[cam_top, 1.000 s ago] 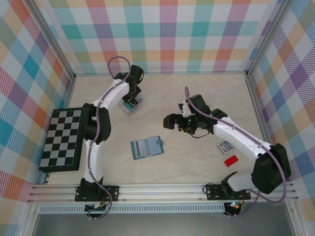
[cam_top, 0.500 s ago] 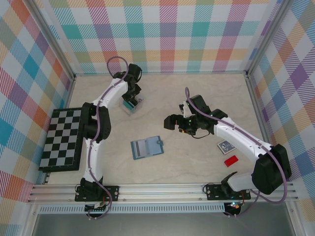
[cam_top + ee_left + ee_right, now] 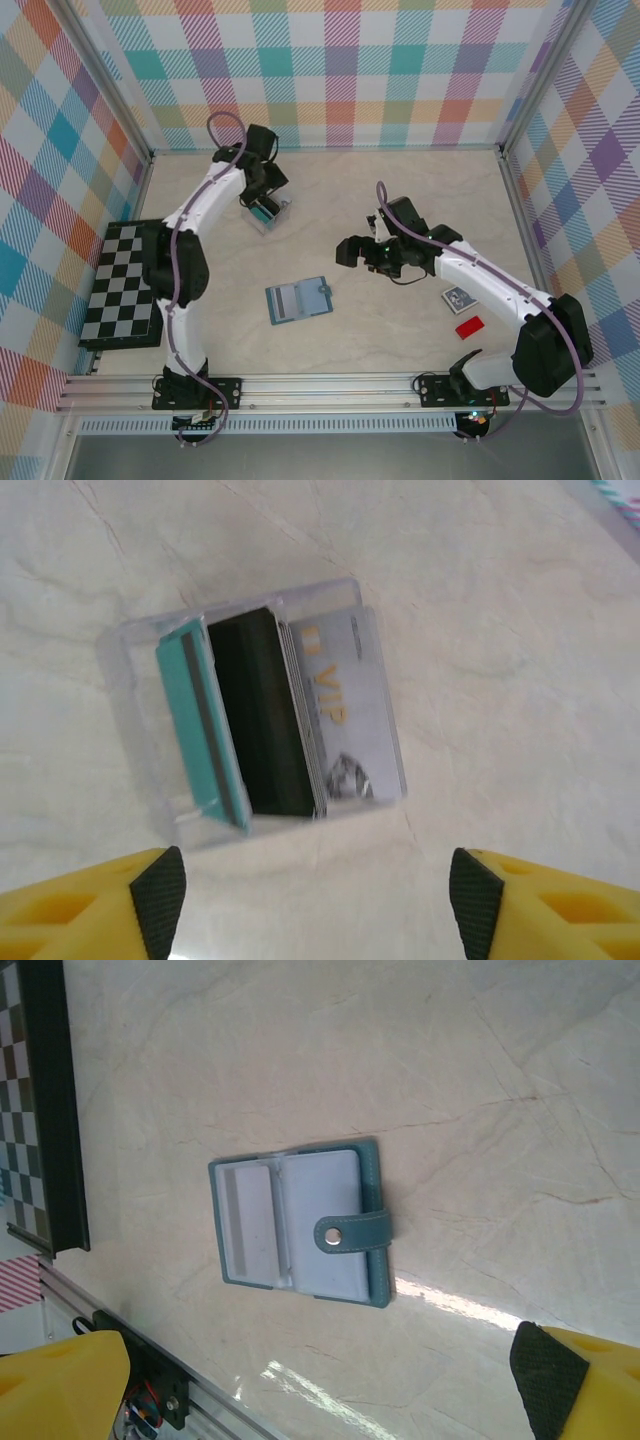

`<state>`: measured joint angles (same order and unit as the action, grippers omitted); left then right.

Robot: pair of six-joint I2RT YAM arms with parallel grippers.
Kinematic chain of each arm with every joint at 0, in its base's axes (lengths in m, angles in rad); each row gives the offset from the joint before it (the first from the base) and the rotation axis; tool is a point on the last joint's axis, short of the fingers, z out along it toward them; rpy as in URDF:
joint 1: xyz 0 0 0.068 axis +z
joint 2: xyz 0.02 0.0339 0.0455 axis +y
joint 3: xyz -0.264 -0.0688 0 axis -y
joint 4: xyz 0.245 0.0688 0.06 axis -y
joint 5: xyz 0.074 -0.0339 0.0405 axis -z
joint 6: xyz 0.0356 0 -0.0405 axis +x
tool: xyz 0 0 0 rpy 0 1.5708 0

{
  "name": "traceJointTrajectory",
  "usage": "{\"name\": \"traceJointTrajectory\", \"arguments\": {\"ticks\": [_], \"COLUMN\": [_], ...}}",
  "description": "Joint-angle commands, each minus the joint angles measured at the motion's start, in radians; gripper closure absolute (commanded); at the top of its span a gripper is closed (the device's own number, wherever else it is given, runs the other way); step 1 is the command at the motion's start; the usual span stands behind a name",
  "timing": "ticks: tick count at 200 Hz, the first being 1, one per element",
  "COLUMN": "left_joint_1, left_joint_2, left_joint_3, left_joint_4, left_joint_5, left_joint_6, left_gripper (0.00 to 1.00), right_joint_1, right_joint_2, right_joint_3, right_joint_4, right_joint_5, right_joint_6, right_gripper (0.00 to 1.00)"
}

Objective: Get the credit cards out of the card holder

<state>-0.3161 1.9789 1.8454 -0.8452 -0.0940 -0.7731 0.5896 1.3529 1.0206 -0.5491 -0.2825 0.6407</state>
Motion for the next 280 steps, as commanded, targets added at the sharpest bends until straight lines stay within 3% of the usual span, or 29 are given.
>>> {"name": "traceJointTrajectory", "arguments": {"ticks": [1, 50, 82, 120, 179, 232, 280], "left_joint_1": [0.015, 0.026, 0.028, 0.026, -0.008, -0.031, -0.034], "left_joint_2": [-0.144, -0.394, -0.540, -0.682, -0.836, -0.898, -0.870], "left_joint_3": [-0.104, -0.404, -0.568, -0.734, -0.944, -1.071, -1.162], "left_joint_4": [0.057, 0.118, 0.111, 0.129, 0.184, 0.222, 0.311], "left_joint_5": [0.069, 0.129, 0.132, 0.220, 0.330, 0.383, 0.449], "left_joint_6": [0.083, 0.149, 0.152, 0.128, 0.104, 0.059, 0.006], "left_gripper": [0.23, 0.00, 0.00, 0.00, 0.00, 0.00, 0.10], "right_joint_1": [-0.001, 0.006, 0.040, 0.125, 0.279, 0.312, 0.329], "right_joint_2": [-0.030, -0.051, -0.072, -0.060, 0.053, 0.209, 0.357], "right_joint_3": [-0.028, -0.039, -0.062, -0.047, 0.021, 0.088, 0.178], "right_joint_4": [-0.026, -0.030, 0.009, 0.010, 0.045, 0.095, 0.068], "right_joint_5": [0.029, 0.035, 0.043, 0.072, 0.087, 0.049, 0.026], "right_joint_6": [0.014, 0.044, 0.097, 0.108, 0.102, 0.099, 0.063], "right_gripper": [0.00, 0.00, 0.00, 0.00, 0.00, 0.01, 0.12]}}
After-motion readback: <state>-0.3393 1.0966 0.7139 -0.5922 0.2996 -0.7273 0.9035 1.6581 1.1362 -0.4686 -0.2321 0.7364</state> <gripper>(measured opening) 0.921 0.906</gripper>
